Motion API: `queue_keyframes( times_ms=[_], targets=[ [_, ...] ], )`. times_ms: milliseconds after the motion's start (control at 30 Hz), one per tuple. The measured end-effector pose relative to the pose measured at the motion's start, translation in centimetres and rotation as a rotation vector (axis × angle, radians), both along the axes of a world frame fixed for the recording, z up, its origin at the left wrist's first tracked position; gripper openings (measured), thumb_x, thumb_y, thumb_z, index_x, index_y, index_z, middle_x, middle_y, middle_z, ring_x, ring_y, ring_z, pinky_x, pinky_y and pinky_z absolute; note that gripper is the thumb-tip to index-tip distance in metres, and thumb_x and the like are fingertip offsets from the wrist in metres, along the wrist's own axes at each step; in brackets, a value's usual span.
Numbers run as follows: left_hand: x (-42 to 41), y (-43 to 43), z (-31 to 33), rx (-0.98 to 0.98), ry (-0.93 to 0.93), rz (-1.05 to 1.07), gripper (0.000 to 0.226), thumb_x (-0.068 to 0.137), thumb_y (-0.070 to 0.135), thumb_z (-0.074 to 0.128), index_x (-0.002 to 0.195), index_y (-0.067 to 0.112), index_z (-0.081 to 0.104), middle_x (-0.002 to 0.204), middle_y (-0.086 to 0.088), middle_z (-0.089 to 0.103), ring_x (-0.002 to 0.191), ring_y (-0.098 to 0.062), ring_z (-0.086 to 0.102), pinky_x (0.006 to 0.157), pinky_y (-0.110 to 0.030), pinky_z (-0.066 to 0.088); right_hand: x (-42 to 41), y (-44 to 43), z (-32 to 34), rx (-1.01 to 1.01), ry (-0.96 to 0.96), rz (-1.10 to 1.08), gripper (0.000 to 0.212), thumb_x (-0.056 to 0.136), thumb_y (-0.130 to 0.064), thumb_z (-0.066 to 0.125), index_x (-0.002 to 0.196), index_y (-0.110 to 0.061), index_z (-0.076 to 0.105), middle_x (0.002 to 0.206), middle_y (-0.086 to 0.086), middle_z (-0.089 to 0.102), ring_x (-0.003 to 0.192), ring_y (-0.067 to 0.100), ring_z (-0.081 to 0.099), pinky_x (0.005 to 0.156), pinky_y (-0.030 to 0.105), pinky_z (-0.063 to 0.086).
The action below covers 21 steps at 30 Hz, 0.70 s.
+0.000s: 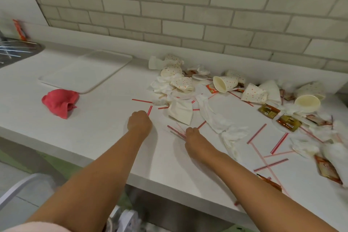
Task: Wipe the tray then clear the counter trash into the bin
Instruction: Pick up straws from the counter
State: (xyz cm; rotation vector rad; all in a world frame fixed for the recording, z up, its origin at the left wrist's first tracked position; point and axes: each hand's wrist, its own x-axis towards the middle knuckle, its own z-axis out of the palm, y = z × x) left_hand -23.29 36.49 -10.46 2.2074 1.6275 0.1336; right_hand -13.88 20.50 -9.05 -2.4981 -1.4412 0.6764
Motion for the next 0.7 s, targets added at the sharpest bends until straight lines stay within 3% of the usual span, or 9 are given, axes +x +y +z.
queue_keyframes(
  times_ms=[67,133,300,533,600,700],
  targets=[
    [0.3,-0.1,-0.2,0.022,0.016,0.006,0.031,0.090,-0.001,0.038,0.119,-0.003,0.051,0.124,-0.019,0.051,0.116,-0.031,0.051,0.096,-0.034,0.043,1.0,-0.4,0.3,0.065,0.075,-0.023,0.011,0.096,-0.005,0.031,0.101,-0.013,0.028,0.083,0.001,0.040,0.075,0.020,0.039,0.055,0.023,0.029],
    [0.3,-0.1,-0.4,0.053,0.023,-0.004,0.033,0.092,-0.002,0.036,0.124,-0.005,0.045,0.128,-0.019,0.048,0.121,-0.030,0.047,0.099,-0.031,0.040,2.0,-0.6,0.5,0.139,0.119,-0.057,0.003,0.098,-0.012,0.031,0.098,-0.012,0.028,0.071,-0.003,0.037,0.069,0.019,0.042,0.054,0.025,0.030],
    [0.0,1.1,0.5,-0.042,-0.043,0.014,0.020,0.087,0.000,0.045,0.102,-0.005,0.058,0.108,-0.021,0.063,0.101,-0.036,0.062,0.081,-0.037,0.051,4.1,0.7,1.0,0.279,0.197,-0.231,0.018,0.100,-0.024,0.036,0.095,-0.008,0.041,0.072,-0.002,0.044,0.063,0.015,0.043,0.050,0.023,0.030],
    [0.5,0.1,0.9,-0.074,-0.034,-0.046,0.023,0.091,0.005,0.040,0.106,-0.003,0.056,0.115,-0.018,0.060,0.107,-0.033,0.056,0.083,-0.033,0.045,6.1,4.4,0.5,0.289,0.408,-0.498,0.038,0.088,-0.033,0.062,0.066,-0.017,0.034,0.067,-0.002,0.041,0.059,0.012,0.042,0.051,0.022,0.033],
    [0.4,0.0,0.8,-0.081,-0.119,-0.007,0.020,0.092,0.005,0.040,0.099,-0.004,0.055,0.114,-0.020,0.059,0.102,-0.033,0.056,0.074,-0.031,0.040,6.0,4.9,0.7,0.289,0.386,-0.493,0.040,0.086,-0.031,0.065,0.066,-0.016,0.034,0.068,-0.003,0.041,0.069,0.016,0.047,0.058,0.024,0.038],
    [0.4,0.2,0.6,-0.138,-0.392,0.096,0.008,0.092,0.005,0.041,0.089,0.000,0.045,0.110,-0.025,0.058,0.087,-0.034,0.056,0.066,-0.032,0.039,5.9,5.4,0.5,0.279,0.360,-0.494,0.036,0.083,-0.024,0.068,0.069,-0.012,0.037,0.067,-0.002,0.040,0.071,0.016,0.046,0.050,0.021,0.034]
  ],
)
